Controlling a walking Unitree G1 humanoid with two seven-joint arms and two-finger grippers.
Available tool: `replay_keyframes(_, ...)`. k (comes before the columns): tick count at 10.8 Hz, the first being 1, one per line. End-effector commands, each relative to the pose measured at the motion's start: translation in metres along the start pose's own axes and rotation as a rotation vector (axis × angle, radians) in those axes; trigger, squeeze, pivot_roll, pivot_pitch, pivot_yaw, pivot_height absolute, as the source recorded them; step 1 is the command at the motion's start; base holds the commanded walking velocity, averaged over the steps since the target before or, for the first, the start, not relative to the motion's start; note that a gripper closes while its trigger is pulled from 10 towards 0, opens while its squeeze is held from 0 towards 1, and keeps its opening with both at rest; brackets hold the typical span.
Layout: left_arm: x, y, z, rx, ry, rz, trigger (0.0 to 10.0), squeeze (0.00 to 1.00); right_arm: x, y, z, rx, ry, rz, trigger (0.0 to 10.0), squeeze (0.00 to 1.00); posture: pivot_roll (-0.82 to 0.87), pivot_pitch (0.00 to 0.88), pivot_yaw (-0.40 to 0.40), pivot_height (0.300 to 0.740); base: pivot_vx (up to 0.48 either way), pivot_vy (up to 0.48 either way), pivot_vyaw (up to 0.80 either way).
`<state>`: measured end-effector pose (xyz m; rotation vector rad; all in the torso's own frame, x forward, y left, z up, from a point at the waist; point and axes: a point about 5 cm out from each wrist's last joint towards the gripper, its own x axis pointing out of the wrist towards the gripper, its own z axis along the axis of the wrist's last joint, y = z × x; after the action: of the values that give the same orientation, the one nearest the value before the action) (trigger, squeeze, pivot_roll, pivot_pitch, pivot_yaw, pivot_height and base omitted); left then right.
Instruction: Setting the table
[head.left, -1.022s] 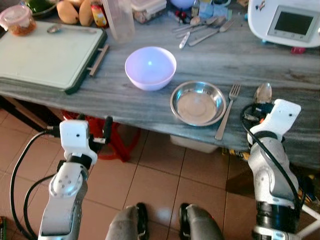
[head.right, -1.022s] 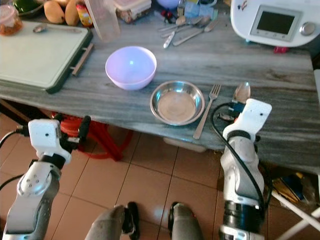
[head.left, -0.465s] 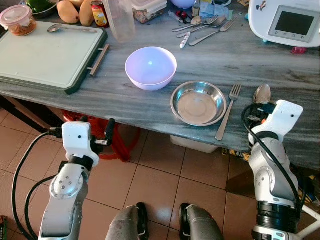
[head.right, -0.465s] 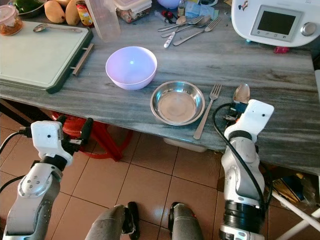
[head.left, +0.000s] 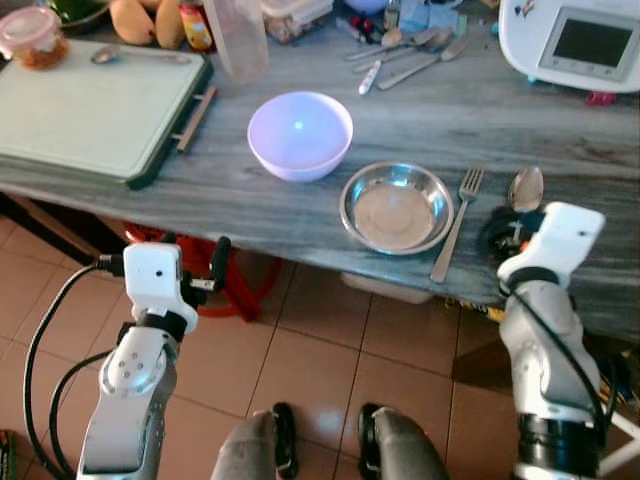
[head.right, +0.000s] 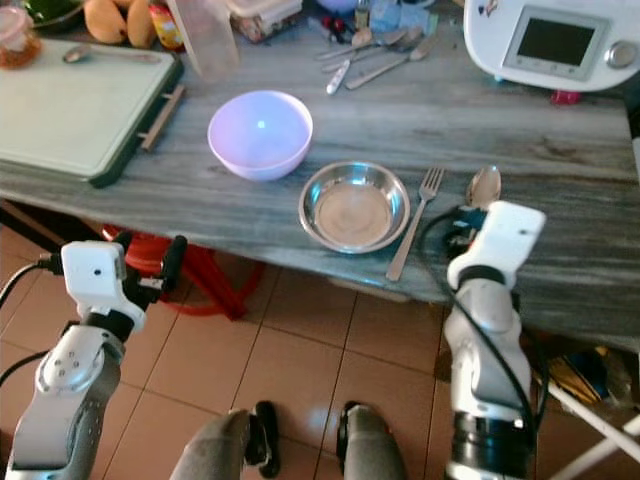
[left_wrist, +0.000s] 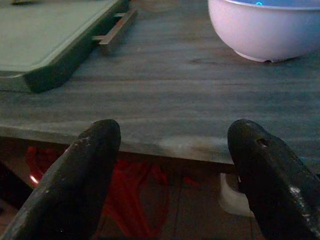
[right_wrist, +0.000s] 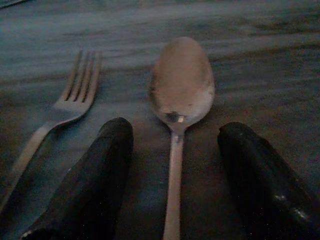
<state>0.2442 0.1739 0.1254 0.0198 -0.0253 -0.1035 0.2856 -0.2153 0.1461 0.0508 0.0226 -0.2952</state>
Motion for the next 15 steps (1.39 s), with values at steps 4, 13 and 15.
replay_keyframes(4, -0.002, 0.002, 0.001, 0.003, 0.002, -0.003, 10.0, 0.0, -0.004, 0.009, 0.011, 0.03, -0.049, 0.06, 10.0, 1.0, -0.02, 0.239, 0.077, 0.74, 0.0, 0.0, 0.0)
replay_keyframes(13, -0.006, 0.002, 0.001, 0.015, 0.019, -0.02, 10.0, 0.0, 0.018, 0.034, 0.031, 0.227, -0.098, 0.268, 10.0, 0.0, 0.0, 0.276, 0.1, 0.74, 0.0, 0.0, 0.0)
replay_keyframes(15, -0.008, 0.005, 0.003, 0.025, 0.021, -0.016, 10.0, 0.0, 0.025, 0.038, 0.029, 0.291, -0.079, 0.297, 10.0, 0.0, 0.02, 0.289, 0.109, 0.74, 0.0, 0.0, 0.0)
